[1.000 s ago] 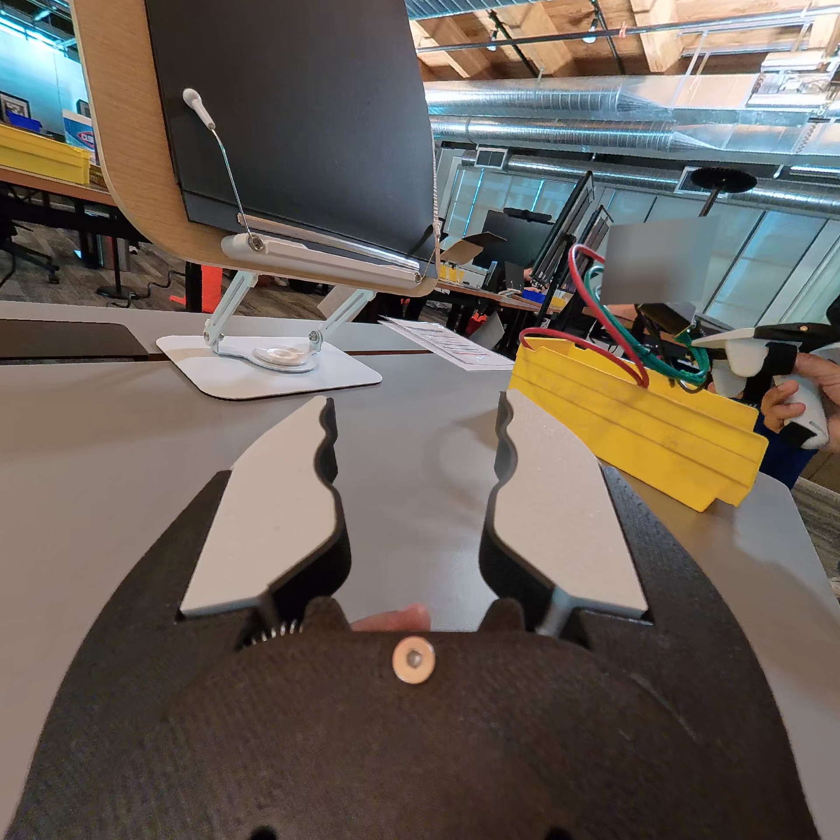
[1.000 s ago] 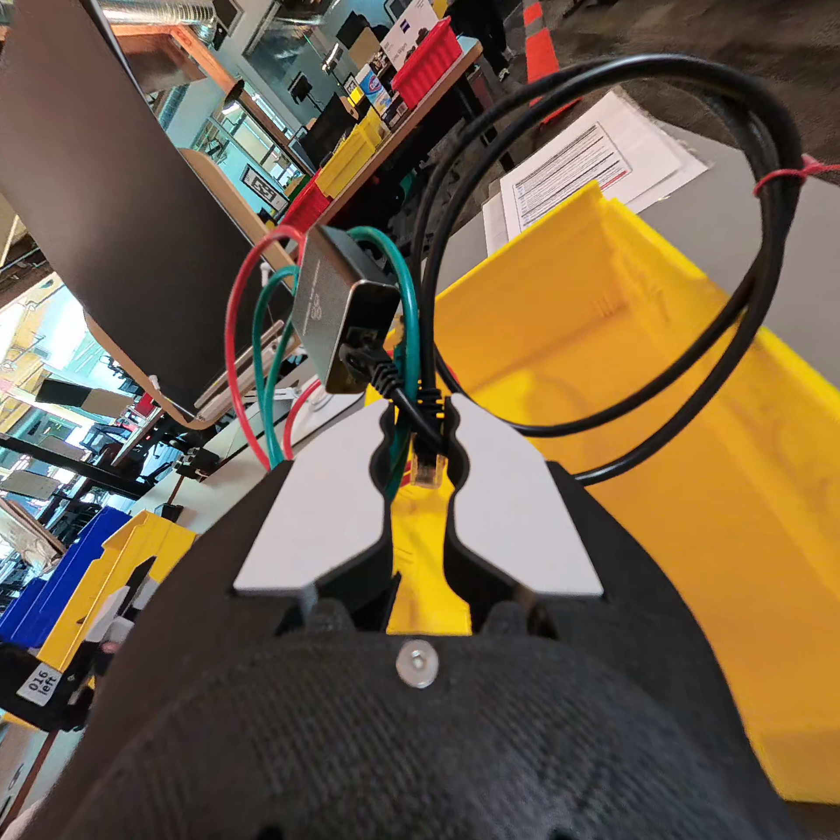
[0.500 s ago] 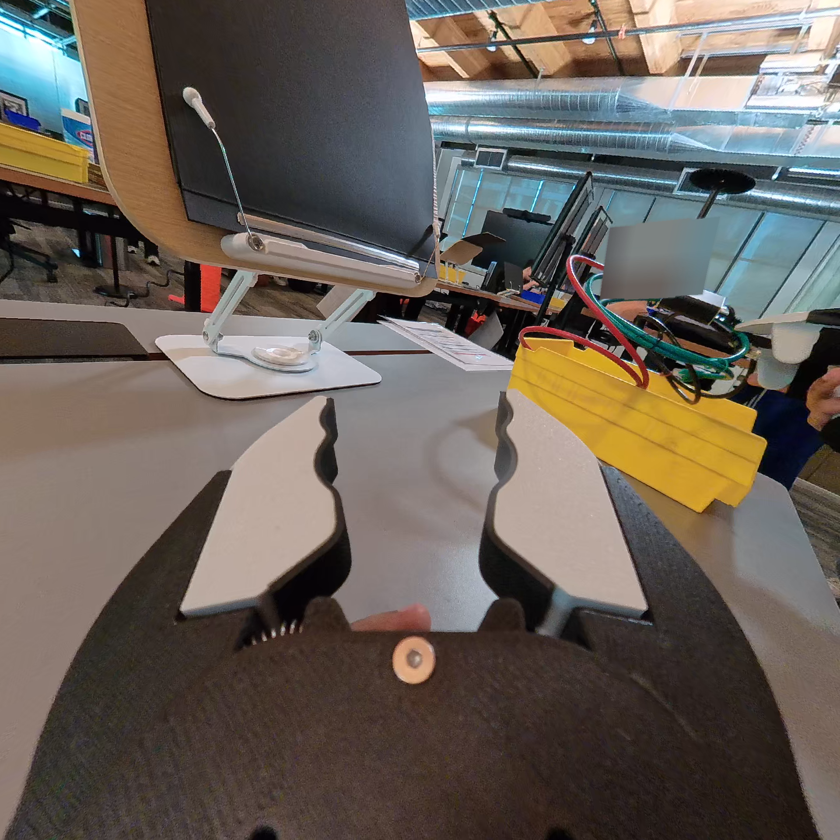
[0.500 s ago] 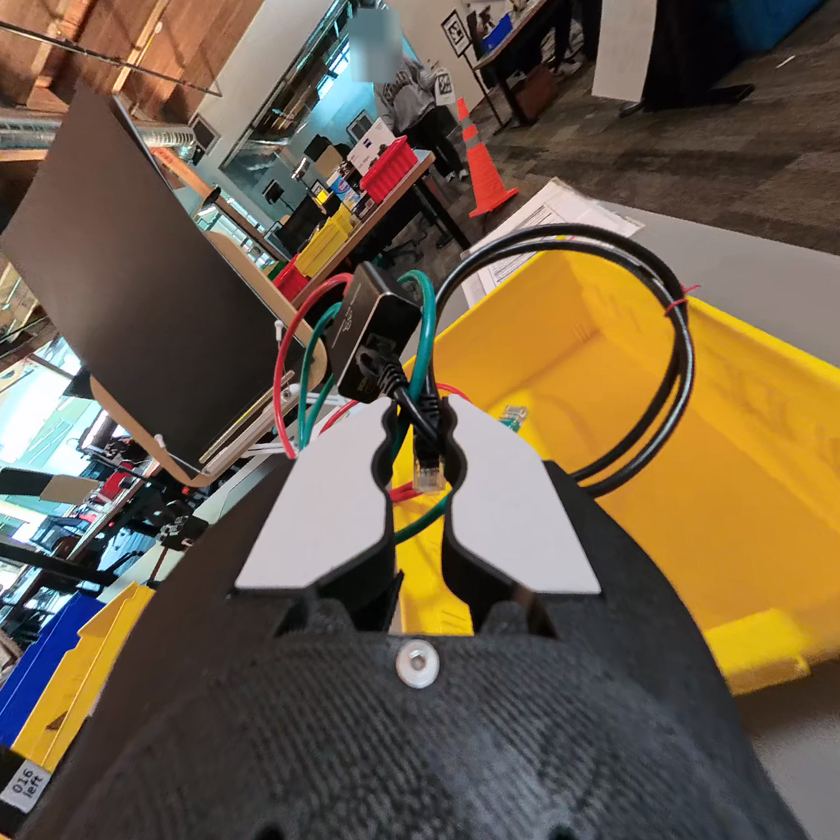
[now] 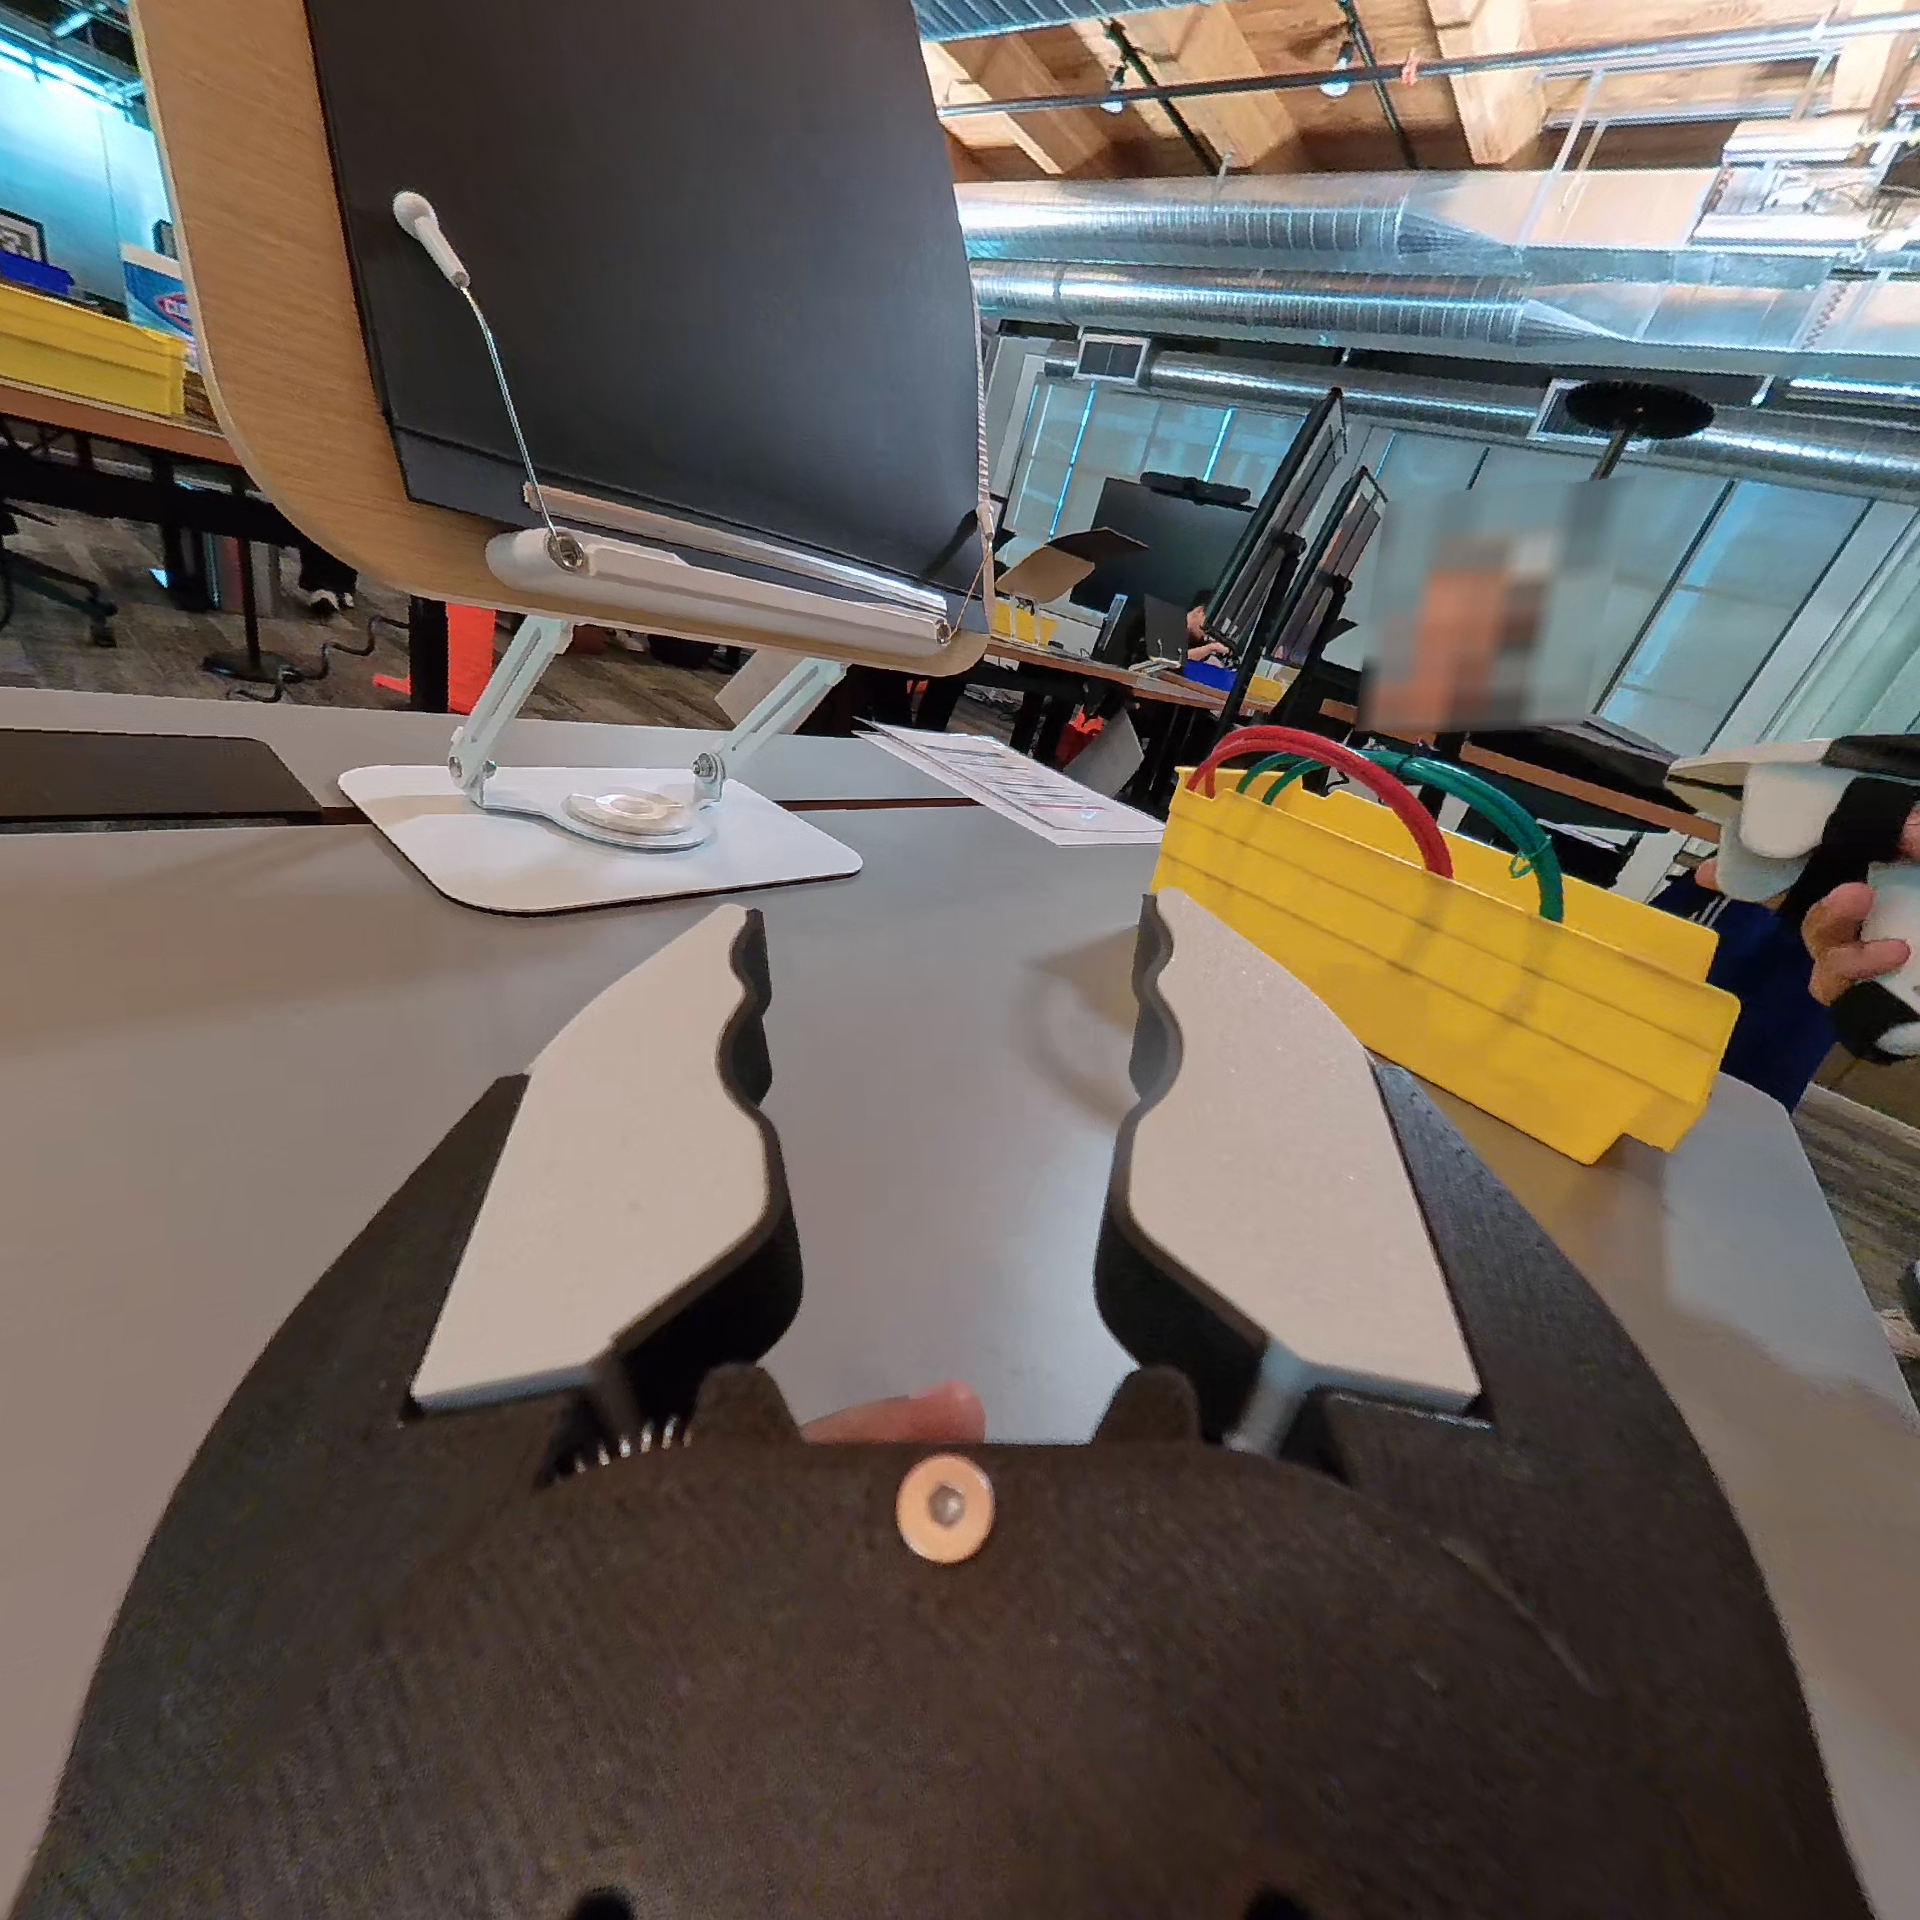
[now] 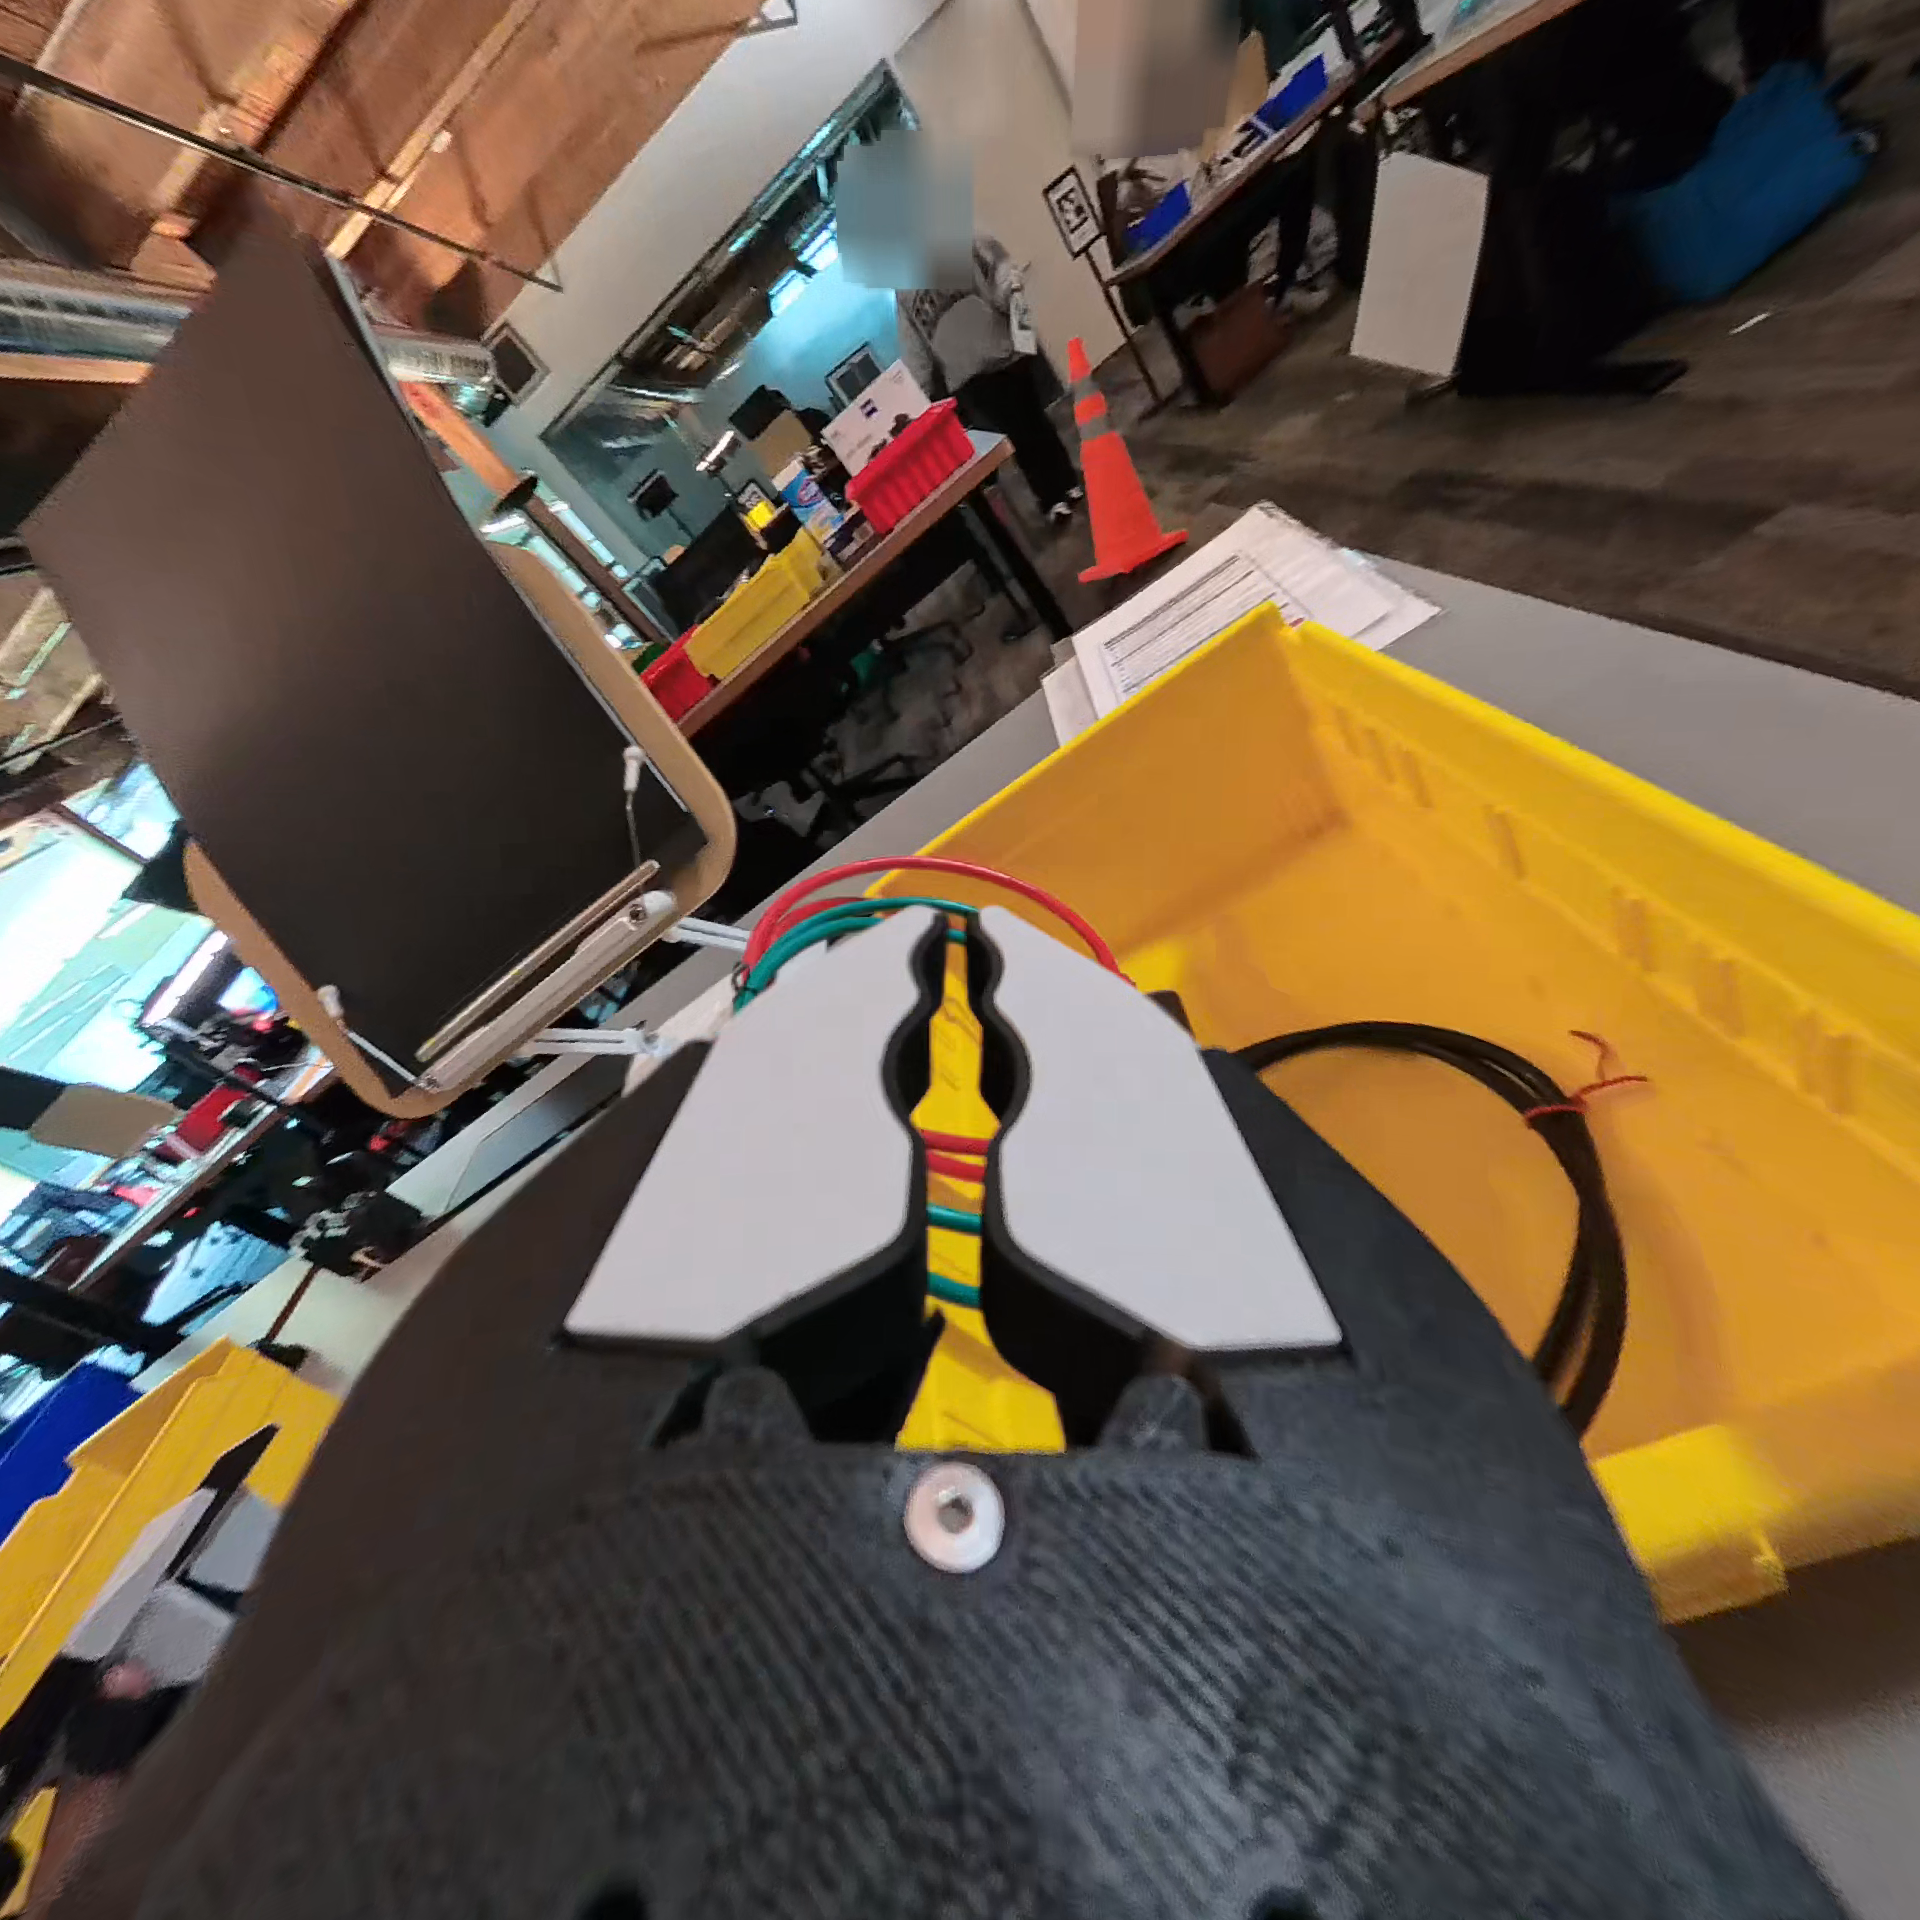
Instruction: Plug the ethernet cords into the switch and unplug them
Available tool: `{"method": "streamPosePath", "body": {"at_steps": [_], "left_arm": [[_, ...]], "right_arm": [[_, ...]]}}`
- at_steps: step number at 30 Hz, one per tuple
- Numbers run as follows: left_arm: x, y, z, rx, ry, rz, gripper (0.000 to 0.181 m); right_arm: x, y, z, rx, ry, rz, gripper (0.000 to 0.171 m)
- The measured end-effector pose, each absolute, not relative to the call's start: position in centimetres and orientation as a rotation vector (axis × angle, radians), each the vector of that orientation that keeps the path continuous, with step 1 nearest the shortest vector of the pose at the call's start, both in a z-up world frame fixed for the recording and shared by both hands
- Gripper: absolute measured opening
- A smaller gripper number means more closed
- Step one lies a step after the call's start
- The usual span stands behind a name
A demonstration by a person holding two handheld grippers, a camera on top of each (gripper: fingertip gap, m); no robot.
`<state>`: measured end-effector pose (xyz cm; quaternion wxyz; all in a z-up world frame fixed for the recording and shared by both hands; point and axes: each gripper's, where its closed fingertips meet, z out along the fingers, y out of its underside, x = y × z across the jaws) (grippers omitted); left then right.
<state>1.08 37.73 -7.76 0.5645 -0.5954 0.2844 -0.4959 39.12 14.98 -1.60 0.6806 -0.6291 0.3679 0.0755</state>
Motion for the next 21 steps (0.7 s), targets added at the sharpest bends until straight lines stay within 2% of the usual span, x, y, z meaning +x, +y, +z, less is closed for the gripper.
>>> {"method": "streamPosePath", "body": {"at_steps": [4, 8, 12, 16, 19, 21], "left_arm": [[1.1, 37.8, -7.8, -1.406, 0.668, -1.174, 0.068], [1.1, 37.8, -7.8, -1.409, 0.666, -1.18, 0.068], [1.1, 37.9, -7.8, -1.412, 0.664, -1.187, 0.068], [1.1, 38.0, -7.9, -1.419, 0.658, -1.203, 0.068], [1.1, 38.1, -7.9, -1.427, 0.652, -1.217, 0.069], [1.1, 38.2, -8.0, -1.433, 0.649, -1.226, 0.069]], "right_arm": [[38.2, 15.3, -0.9, -1.406, 0.714, 0.21, 0.02], [37.9, 15.8, -2.2, -1.502, 0.628, 0.133, 0.025], [40.5, 13.6, -1.4, -1.456, 0.606, -0.073, 0.029], [44.2, 9.9, -1.0, -1.452, 0.533, -0.398, 0.041], [47.0, 8.2, -3.5, -1.546, 0.464, -0.634, 0.053], [48.0, 8.8, -6.0, -1.632, 0.461, -0.614, 0.063]]}}
